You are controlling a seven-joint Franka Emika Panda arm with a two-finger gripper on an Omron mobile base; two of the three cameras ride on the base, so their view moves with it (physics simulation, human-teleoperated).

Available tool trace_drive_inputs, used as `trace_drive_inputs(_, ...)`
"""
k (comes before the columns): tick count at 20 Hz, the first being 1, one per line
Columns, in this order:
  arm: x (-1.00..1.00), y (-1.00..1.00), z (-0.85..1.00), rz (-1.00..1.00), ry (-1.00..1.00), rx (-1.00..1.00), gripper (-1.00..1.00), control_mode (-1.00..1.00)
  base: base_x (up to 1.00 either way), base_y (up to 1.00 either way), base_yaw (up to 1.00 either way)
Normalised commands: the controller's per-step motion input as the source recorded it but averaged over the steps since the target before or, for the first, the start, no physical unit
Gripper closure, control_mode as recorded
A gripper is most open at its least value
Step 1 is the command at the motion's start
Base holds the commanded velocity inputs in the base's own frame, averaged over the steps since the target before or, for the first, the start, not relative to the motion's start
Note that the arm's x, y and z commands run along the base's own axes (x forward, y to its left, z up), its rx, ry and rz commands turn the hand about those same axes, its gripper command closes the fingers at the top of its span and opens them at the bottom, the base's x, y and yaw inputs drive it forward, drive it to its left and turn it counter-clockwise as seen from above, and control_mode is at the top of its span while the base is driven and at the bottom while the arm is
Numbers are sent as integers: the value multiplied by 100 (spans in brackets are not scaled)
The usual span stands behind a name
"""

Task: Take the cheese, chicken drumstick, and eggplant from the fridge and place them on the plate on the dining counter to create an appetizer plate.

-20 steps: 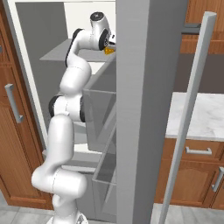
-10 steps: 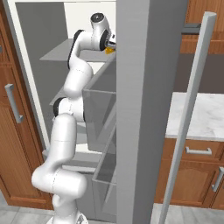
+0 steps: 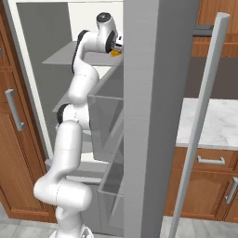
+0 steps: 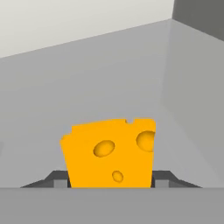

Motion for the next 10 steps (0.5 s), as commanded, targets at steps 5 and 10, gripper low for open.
trace_drive_inputs(5, 0, 28, -100, 1, -39, -1, 100, -100, 0, 0, 0)
trace_drive_inputs(10, 0, 37, -100, 2, -46, -7, 100, -100, 0, 0, 0)
